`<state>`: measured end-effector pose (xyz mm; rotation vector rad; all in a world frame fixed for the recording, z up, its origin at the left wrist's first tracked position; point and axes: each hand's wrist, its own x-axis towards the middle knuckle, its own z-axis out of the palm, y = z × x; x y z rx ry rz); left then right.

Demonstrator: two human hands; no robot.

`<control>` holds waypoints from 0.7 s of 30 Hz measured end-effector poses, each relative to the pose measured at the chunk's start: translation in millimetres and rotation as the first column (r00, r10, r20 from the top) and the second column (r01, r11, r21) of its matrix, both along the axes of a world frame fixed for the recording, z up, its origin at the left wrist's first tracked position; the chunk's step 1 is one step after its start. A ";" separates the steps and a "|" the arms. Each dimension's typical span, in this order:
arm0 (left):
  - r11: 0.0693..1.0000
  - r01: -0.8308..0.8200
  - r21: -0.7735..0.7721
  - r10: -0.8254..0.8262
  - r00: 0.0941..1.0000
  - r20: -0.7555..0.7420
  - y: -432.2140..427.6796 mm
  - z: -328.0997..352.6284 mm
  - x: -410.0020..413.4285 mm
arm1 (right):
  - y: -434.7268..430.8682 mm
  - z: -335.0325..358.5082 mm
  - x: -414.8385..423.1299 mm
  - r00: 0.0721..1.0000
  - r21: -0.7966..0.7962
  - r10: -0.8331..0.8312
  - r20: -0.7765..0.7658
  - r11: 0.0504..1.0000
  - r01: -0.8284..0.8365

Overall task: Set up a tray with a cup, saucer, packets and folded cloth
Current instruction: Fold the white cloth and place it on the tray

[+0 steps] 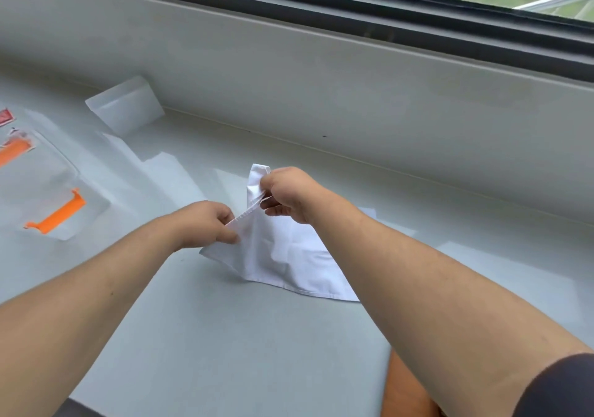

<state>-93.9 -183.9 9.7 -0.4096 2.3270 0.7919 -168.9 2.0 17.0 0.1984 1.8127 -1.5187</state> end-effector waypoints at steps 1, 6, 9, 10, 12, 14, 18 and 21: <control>1.000 0.000 -0.013 0.000 1.000 -0.023 -1.4 -3.5 1.6 | 3.2 -1.2 -0.7 1.000 -0.009 0.000 0.017 1.000 0.000; 0.988 0.005 0.155 -0.005 1.000 -0.003 8.7 -7.2 4.5 | 11.1 -3.9 0.9 0.992 -0.107 -0.004 0.127 0.994 0.018; 0.992 0.018 0.121 -0.017 1.000 -0.009 14.6 -7.3 2.0 | 12.9 -5.0 -0.1 0.992 -0.116 -0.020 0.127 0.993 0.035; 0.996 0.028 0.079 -0.026 0.999 -0.031 15.8 -4.8 2.0 | 15.1 -5.6 -1.2 0.992 -0.105 -0.029 0.120 0.994 0.042; 0.998 0.067 -0.011 -0.067 0.997 -0.048 16.9 -0.4 2.9 | 21.0 -7.1 -3.5 0.994 -0.071 -0.038 0.102 0.996 0.045; 0.992 0.103 -0.070 -0.107 0.993 -0.059 22.5 6.5 6.0 | 27.5 -8.1 -4.7 0.997 -0.027 -0.035 0.073 0.999 0.037; 0.980 0.149 -0.130 -0.171 0.969 -0.177 55.8 16.0 14.7 | 46.5 -10.9 -7.0 0.997 0.121 0.006 -0.074 0.993 0.003; 0.978 0.153 -0.139 -0.188 0.937 -0.294 92.4 13.8 22.7 | 68.7 -12.7 -9.3 0.988 0.187 -0.001 -0.152 0.982 0.029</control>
